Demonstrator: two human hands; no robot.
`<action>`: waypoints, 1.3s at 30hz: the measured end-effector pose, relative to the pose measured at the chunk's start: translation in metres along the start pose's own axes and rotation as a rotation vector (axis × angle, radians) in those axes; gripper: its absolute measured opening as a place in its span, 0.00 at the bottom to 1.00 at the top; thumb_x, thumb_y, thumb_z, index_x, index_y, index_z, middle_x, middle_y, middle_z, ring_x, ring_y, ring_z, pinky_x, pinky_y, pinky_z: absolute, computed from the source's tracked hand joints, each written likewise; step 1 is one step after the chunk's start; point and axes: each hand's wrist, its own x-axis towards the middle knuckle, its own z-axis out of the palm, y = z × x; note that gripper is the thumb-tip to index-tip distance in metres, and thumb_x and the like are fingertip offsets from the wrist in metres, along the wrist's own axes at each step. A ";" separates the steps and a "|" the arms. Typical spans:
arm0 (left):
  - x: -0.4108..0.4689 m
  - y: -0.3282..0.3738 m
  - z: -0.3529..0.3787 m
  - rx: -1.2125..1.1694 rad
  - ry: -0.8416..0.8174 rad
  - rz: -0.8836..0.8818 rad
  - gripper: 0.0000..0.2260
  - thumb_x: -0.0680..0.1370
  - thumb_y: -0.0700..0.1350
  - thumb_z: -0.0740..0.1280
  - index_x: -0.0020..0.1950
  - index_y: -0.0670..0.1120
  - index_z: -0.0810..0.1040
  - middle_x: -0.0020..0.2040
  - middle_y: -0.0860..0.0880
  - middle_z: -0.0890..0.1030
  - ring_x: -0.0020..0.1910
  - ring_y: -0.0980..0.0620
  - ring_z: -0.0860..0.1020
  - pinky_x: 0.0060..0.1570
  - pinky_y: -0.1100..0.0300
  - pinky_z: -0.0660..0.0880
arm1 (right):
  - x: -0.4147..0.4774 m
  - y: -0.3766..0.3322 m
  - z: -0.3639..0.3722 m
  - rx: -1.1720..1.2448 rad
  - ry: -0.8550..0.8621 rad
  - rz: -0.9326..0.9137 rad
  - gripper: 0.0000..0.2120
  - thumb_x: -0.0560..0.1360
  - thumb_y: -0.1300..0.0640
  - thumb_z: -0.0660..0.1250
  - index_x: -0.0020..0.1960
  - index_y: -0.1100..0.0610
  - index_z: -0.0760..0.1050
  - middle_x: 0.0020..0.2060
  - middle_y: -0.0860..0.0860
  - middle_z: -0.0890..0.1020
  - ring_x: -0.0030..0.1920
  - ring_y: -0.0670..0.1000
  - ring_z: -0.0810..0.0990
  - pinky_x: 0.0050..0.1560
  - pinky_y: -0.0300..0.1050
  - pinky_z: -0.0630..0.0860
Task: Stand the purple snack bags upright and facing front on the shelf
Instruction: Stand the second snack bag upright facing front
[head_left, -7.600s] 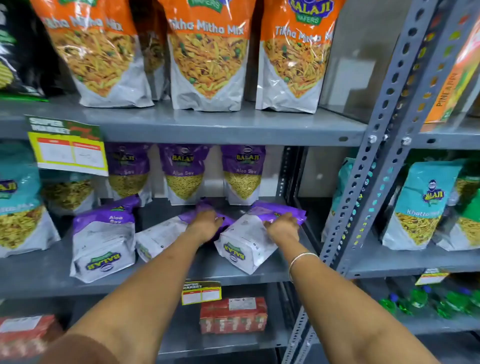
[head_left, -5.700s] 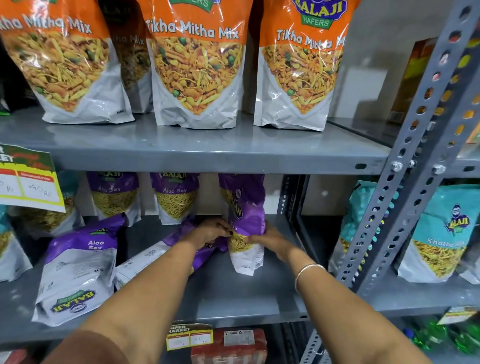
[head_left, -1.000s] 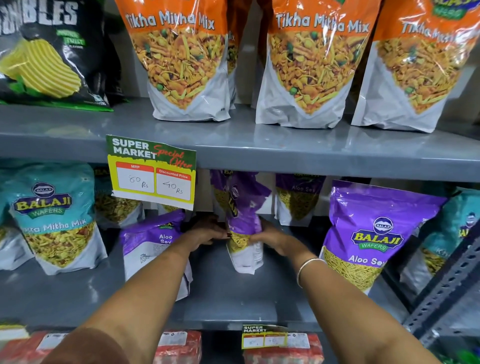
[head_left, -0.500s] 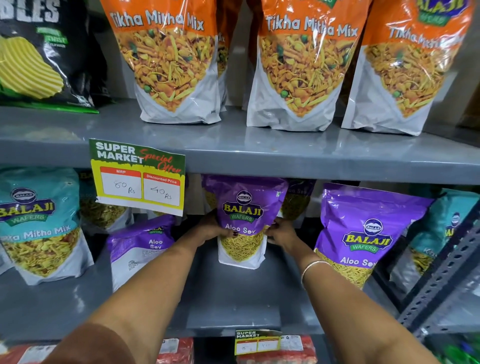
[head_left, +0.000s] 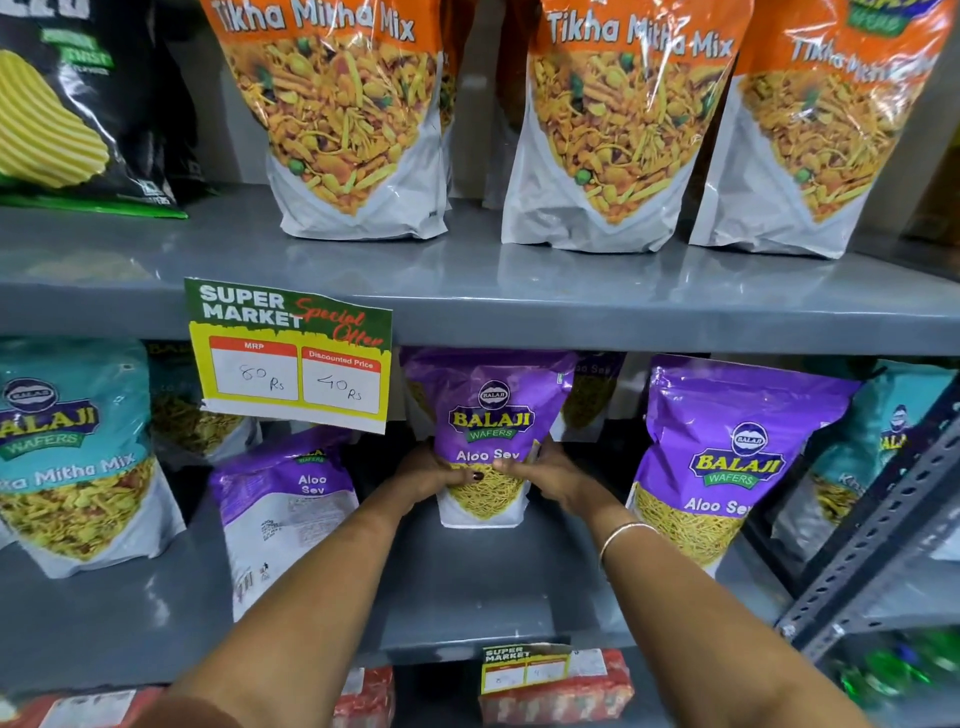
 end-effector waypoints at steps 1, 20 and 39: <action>-0.001 -0.003 0.000 -0.010 0.001 0.013 0.27 0.66 0.36 0.75 0.63 0.41 0.73 0.58 0.44 0.79 0.56 0.48 0.77 0.56 0.58 0.72 | -0.006 -0.003 0.001 -0.013 -0.006 0.010 0.33 0.68 0.64 0.74 0.69 0.60 0.63 0.64 0.56 0.76 0.63 0.56 0.77 0.56 0.40 0.79; -0.077 -0.001 0.057 0.033 0.044 0.033 0.23 0.68 0.35 0.74 0.62 0.40 0.75 0.60 0.39 0.79 0.54 0.49 0.77 0.56 0.58 0.72 | -0.087 0.007 -0.034 -0.144 -0.022 0.156 0.41 0.67 0.49 0.74 0.73 0.50 0.54 0.70 0.50 0.70 0.68 0.57 0.69 0.52 0.54 0.72; -0.105 0.003 0.059 0.233 0.073 -0.108 0.31 0.69 0.38 0.74 0.68 0.38 0.64 0.65 0.45 0.72 0.61 0.50 0.71 0.61 0.59 0.68 | -0.112 -0.016 -0.020 -0.967 -0.479 0.499 0.19 0.78 0.44 0.55 0.40 0.60 0.70 0.35 0.55 0.74 0.33 0.53 0.74 0.35 0.45 0.73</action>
